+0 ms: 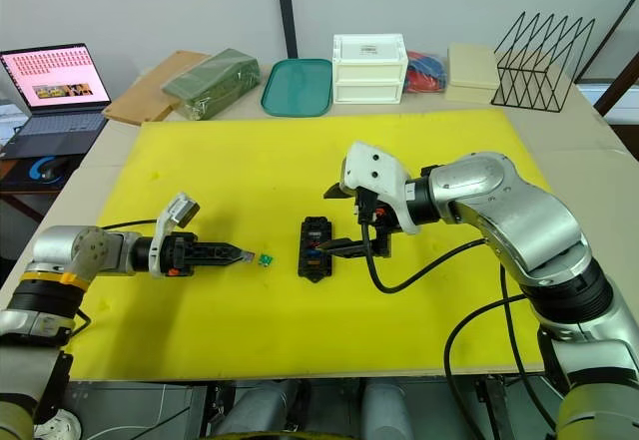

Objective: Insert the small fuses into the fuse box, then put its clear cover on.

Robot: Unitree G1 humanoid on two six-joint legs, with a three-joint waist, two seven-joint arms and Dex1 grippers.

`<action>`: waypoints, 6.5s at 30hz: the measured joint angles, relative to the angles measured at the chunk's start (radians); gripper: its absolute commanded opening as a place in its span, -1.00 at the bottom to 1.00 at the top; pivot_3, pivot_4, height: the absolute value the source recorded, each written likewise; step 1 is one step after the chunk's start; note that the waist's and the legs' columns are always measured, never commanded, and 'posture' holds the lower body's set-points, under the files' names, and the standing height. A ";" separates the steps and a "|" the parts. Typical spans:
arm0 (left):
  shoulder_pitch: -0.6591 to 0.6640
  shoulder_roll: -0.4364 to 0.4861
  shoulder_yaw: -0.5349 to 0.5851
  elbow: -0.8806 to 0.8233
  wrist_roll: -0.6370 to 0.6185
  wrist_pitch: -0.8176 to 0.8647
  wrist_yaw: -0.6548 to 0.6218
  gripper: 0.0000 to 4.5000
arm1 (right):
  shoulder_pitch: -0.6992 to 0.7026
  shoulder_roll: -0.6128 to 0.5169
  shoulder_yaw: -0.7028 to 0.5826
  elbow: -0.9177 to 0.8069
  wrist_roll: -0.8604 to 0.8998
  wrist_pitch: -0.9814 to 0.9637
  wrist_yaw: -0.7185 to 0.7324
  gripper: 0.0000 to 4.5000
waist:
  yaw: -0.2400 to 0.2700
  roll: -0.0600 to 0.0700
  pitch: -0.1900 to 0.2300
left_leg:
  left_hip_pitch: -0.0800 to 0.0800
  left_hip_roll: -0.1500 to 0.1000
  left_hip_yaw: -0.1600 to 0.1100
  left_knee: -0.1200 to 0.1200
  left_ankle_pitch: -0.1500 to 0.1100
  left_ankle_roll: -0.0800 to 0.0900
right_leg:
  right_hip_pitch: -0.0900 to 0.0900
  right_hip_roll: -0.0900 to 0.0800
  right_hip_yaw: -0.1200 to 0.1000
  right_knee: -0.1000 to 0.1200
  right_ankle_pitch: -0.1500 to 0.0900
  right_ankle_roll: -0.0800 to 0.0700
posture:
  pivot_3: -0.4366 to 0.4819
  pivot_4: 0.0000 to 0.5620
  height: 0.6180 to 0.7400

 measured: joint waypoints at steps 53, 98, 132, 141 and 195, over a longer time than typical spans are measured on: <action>0.094 -0.010 0.036 -0.125 0.080 -0.225 0.054 -1.00 | -0.051 0.024 0.045 0.016 -0.020 0.027 -0.001 1.00 | -0.004 0.000 0.000 | 0.000 0.000 0.000 0.001 0.000 0.000 | 0.000 0.000 0.000 0.001 0.000 0.000 | -0.05 -0.47 1.00; -0.058 -0.079 -0.010 -0.541 0.077 -0.456 0.103 -1.00 | -0.222 0.163 -0.033 0.122 0.281 0.462 -0.196 -0.25 | -0.023 -0.001 0.000 | 0.000 0.001 0.000 -0.003 0.000 0.000 | -0.001 0.000 0.000 -0.001 0.000 0.000 | -0.05 -0.47 1.00; -0.060 -0.083 -0.018 -0.501 0.080 -0.500 0.098 -1.00 | -0.220 0.151 -0.002 0.122 0.261 0.421 -0.187 -0.63 | -0.024 -0.001 0.000 | 0.000 0.001 0.000 -0.003 0.000 0.000 | -0.001 0.000 0.000 -0.001 0.000 0.000 | -0.05 -0.47 1.00; -0.060 -0.083 -0.018 -0.501 0.088 -0.502 0.093 -1.00 | -0.220 0.151 -0.001 0.122 0.261 0.417 -0.187 -0.63 | -0.024 -0.001 0.000 | 0.000 0.001 0.000 -0.003 0.000 0.000 | -0.001 0.000 0.000 -0.001 0.000 0.000 | -0.05 -0.47 1.00; 0.028 -0.076 -0.126 -0.314 0.416 -0.878 0.108 0.98 | -0.178 0.161 0.326 0.372 -0.325 -0.213 0.086 -1.00 | -0.027 -0.001 0.000 | -0.001 0.001 0.000 -0.003 0.000 0.000 | -0.003 0.001 0.000 -0.001 0.000 0.000 | -0.05 -0.47 1.00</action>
